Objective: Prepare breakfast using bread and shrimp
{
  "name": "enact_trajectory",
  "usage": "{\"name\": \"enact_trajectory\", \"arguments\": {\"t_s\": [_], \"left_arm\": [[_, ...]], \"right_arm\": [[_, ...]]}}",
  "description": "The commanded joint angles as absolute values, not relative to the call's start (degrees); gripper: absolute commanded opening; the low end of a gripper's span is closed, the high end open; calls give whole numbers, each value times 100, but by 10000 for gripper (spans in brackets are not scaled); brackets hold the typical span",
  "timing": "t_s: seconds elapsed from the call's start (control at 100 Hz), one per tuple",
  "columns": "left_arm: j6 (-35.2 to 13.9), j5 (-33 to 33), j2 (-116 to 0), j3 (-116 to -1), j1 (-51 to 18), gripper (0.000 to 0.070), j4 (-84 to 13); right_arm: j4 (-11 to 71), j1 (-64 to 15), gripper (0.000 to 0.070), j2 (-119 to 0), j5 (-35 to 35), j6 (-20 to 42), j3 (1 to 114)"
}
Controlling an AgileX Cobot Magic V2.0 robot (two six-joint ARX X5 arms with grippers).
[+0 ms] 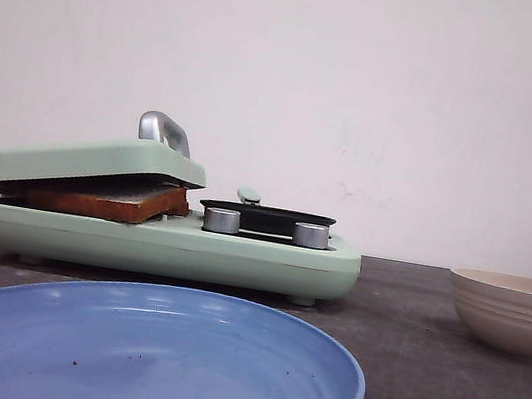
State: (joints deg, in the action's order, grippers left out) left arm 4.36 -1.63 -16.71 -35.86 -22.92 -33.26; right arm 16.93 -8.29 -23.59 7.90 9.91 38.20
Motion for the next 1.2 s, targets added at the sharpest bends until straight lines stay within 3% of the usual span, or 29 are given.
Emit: {"name": "enact_trajectory", "arguments": {"t_s": [0.0, 0.13, 0.26, 0.66, 0.91, 1.031, 1.191], "left_arm": [[480, 25, -1559, -2906, -2191, 10, -2274], [-128, 67, -1262, -1555, -1793, 10, -766], [-445, 38, -961, -655, -1374, 10, -217], [-296, 410, -10, -75, -196, 11, -897], [-217, 478, -16, -75, -113, 11, -1081], [-530, 401, -16, -75, -121, 11, -1059], [-541, 408, -16, -75, -123, 11, -1059]], "right_arm": [[1632, -845, 0, -2375, 786, 1048, 3868], [1629, -845, 0, -2375, 784, 1048, 3868], [1629, -845, 0, -2375, 786, 1048, 3868], [1632, -845, 0, -2375, 786, 1048, 3868], [1625, -845, 0, -2375, 786, 1048, 3868], [1625, -845, 0, -2375, 786, 1048, 3868], [1625, -845, 0, -2375, 786, 1048, 3868]]}}
